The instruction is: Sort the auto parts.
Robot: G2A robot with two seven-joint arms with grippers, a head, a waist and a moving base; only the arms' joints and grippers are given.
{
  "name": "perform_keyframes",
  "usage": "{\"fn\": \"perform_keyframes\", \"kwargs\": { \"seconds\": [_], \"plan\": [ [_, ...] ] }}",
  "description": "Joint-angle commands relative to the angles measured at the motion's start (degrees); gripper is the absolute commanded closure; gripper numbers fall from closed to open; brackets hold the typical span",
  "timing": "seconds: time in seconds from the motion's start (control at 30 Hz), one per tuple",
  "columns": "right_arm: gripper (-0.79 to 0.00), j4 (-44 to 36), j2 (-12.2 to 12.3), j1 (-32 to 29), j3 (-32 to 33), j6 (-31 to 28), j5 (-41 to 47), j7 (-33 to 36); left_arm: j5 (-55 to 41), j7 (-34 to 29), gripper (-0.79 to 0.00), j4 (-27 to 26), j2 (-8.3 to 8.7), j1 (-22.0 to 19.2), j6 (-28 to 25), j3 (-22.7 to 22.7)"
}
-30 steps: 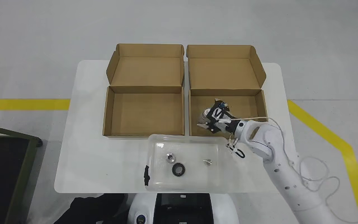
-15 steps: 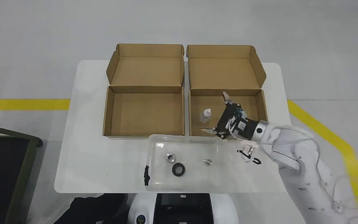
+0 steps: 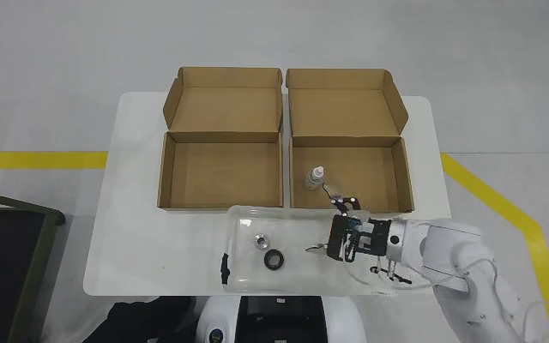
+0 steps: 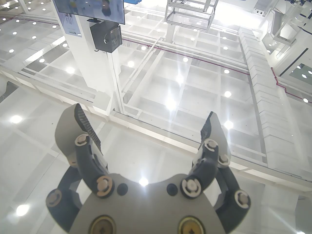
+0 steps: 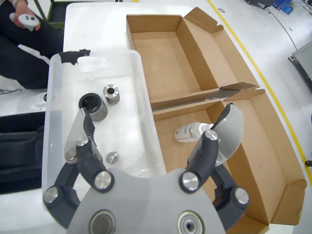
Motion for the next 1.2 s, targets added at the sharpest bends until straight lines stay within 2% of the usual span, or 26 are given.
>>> {"fn": "perform_keyframes", "kwargs": {
  "seconds": [0.0,0.17,0.67,0.93,1.07,1.17],
  "plan": [
    [-0.785,-0.2,0.18,-0.4,-0.19,-1.04,-0.63,0.79,0.0,0.0,-0.785,0.0,0.0,0.0,0.0,0.0],
    [-0.785,-1.4,0.7,-1.54,-1.89,-3.55,-3.86,4.21,0.0,0.0,-0.785,0.0,0.0,0.0,0.0,0.0],
    [-0.785,-1.98,2.58,-1.11,-9.95,-3.55,-10.49,15.14,0.0,0.0,-0.785,0.0,0.0,0.0,0.0,0.0],
    [-0.674,-1.83,3.28,0.31,-14.62,-2.19,-16.57,17.61,0.0,0.0,-0.785,0.0,0.0,0.0,0.0,0.0],
    [-0.594,-1.45,3.48,1.25,-16.53,-0.58,-18.63,19.22,0.0,0.0,-0.785,0.0,0.0,0.0,0.0,0.0],
    [-0.573,-0.82,3.59,1.9,-17.77,0.35,-19.1,20.15,0.0,0.0,-0.785,0.0,0.0,0.0,0.0,0.0]
  ]
}}
